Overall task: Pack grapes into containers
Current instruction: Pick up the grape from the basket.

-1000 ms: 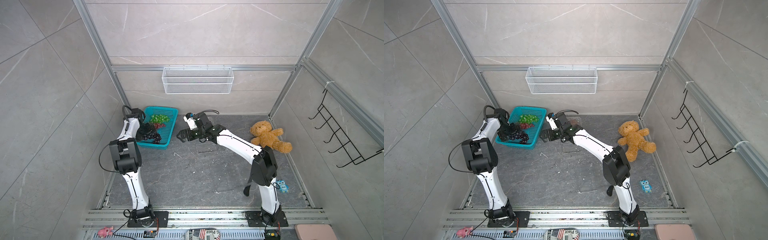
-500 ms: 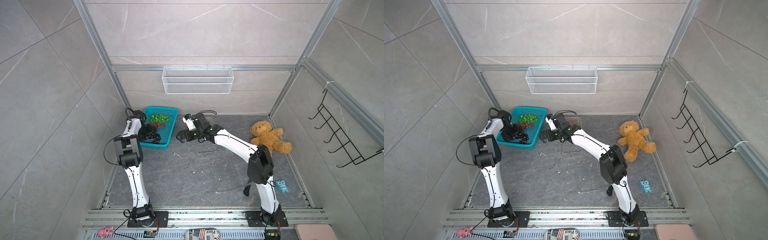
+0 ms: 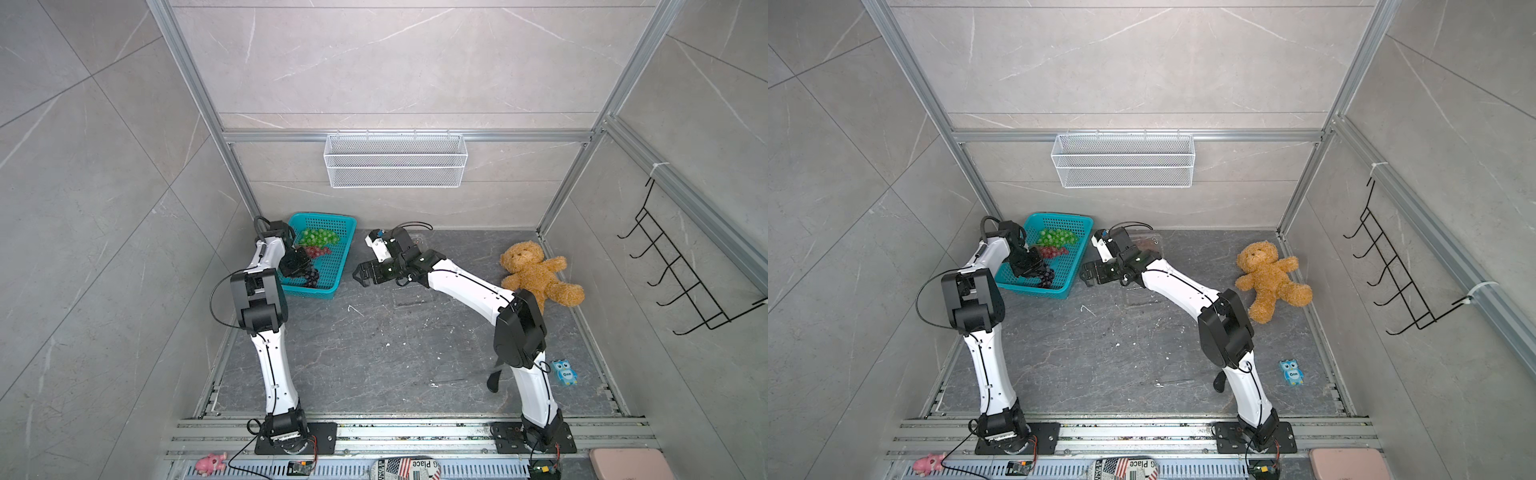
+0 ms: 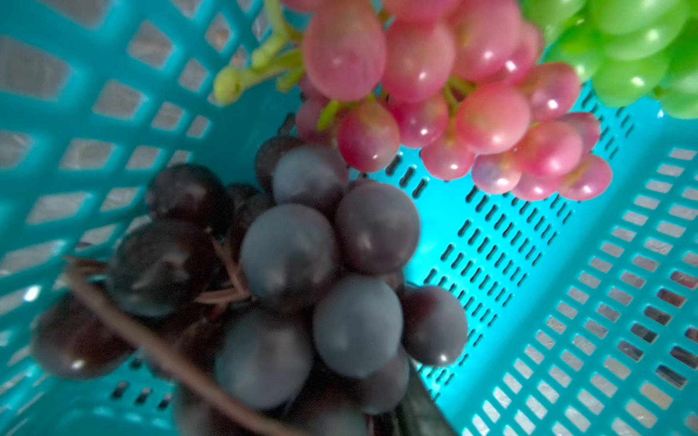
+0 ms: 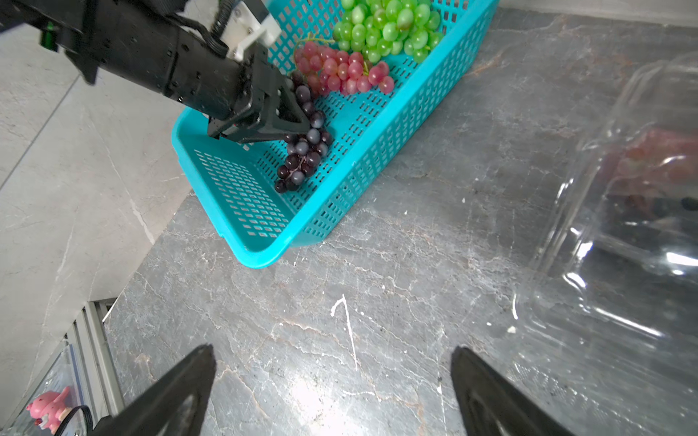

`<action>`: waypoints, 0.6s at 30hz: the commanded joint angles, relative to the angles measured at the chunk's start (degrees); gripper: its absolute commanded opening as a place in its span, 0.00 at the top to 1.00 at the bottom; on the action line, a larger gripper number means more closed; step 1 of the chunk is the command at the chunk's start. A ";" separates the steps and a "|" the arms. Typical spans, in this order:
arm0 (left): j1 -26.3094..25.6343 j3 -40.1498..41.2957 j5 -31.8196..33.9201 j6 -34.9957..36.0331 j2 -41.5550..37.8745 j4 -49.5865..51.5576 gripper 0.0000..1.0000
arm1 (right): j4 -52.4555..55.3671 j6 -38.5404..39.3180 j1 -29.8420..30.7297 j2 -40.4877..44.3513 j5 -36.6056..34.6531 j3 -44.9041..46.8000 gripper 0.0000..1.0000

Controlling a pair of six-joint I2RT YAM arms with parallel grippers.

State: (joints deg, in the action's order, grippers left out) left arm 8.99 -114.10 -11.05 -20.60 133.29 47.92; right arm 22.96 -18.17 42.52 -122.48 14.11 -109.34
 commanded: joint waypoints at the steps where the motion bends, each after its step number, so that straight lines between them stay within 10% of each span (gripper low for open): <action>1: -0.33 1.66 -0.08 -0.22 -3.68 -1.14 0.78 | -1.22 -0.32 -0.50 2.04 -1.10 1.78 0.01; 18: -1.67 3.36 -2.05 -1.54 -11.59 -2.31 0.88 | -3.47 -2.89 -2.96 4.61 -0.29 5.62 0.01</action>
State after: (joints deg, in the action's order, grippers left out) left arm 7.49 -110.65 -11.35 -21.56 127.63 46.19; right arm 20.67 -19.77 39.97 -120.79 13.34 -104.49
